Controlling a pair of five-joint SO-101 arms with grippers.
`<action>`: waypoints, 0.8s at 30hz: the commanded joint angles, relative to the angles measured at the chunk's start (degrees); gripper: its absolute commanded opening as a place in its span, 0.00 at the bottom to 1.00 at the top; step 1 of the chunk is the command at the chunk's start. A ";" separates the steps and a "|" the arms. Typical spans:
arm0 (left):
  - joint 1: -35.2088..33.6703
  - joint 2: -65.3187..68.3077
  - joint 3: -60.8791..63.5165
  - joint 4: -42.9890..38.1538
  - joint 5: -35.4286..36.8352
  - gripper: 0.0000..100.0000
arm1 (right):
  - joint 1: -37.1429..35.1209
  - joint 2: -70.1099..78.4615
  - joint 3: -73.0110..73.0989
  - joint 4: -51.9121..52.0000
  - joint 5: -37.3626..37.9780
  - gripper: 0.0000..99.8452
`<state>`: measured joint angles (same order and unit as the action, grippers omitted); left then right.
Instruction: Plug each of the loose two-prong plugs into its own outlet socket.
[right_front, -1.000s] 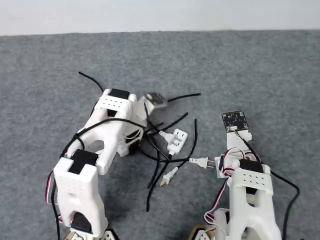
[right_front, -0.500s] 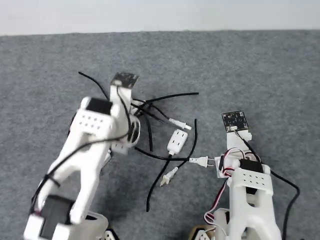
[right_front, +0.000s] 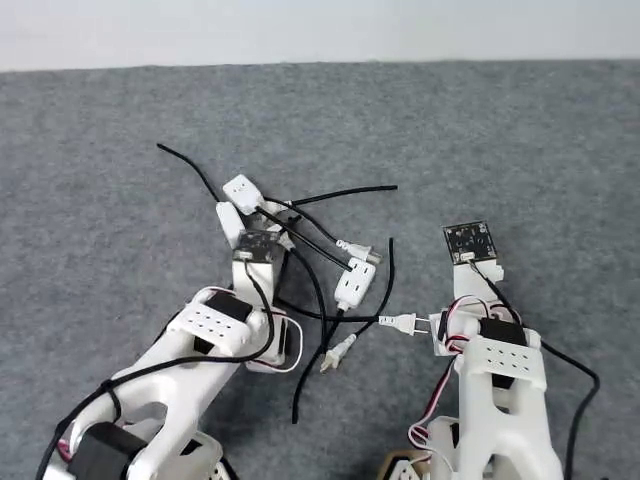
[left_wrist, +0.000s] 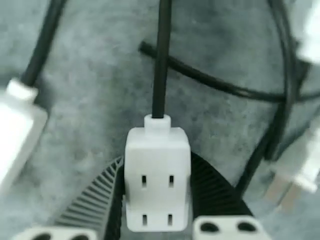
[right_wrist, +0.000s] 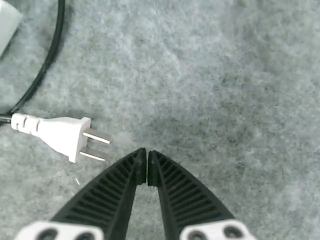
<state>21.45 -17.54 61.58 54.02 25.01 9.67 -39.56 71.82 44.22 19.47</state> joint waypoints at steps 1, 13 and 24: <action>0.35 -1.58 -1.01 -1.58 4.40 0.02 | -0.48 0.04 -0.53 -1.10 0.53 0.01; 1.49 -1.85 -0.40 5.89 1.41 0.54 | -0.57 0.04 -0.53 -1.10 0.35 0.01; -5.19 -6.51 -4.79 17.23 -19.43 0.54 | -0.57 0.04 -0.53 -1.10 0.35 0.01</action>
<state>19.43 -18.68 59.38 67.12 11.47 9.67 -39.56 71.82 44.22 19.47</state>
